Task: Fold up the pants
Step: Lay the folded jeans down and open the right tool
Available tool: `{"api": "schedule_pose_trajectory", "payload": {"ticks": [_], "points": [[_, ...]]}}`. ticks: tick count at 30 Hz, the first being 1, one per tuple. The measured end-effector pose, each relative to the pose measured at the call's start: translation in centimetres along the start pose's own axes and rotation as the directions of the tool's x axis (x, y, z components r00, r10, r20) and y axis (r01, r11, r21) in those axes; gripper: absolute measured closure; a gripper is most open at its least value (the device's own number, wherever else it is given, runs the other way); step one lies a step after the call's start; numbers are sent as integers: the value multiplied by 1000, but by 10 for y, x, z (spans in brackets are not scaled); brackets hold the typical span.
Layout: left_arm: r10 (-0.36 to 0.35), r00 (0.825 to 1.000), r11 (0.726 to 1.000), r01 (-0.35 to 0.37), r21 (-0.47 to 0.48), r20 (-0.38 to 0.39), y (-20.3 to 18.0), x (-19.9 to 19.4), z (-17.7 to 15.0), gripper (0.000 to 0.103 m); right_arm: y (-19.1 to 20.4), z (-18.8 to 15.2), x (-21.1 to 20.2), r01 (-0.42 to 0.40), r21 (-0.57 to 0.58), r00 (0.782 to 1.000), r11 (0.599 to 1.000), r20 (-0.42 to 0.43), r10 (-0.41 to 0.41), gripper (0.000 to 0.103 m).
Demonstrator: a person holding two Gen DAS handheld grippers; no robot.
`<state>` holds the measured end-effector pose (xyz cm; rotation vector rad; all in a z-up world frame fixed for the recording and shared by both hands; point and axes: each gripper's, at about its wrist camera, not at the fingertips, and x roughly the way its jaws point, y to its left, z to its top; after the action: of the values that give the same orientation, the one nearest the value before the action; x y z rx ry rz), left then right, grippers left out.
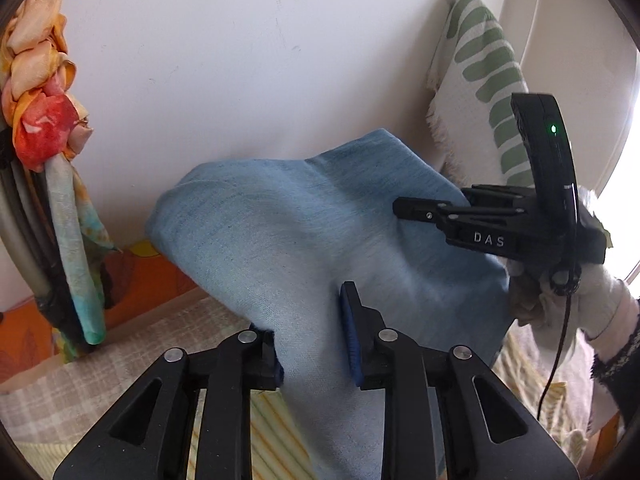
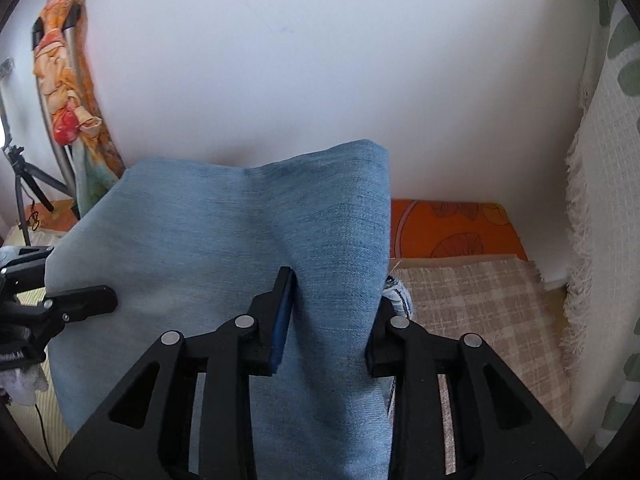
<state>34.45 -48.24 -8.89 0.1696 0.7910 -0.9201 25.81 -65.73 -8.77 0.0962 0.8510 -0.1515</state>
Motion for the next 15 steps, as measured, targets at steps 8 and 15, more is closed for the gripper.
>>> {"api": "schedule_pose_trajectory", "payload": {"ticks": [8,15], "points": [[77,995,996,-79,-28,-71,9,5,4,41,6,-1,9,80,6,995,997,-59,-79,63],[110,994,994,-110,8,-6,-1,-27,8,37,-4,-4,-20,161,32,987,986,-21,-161,28]]}}
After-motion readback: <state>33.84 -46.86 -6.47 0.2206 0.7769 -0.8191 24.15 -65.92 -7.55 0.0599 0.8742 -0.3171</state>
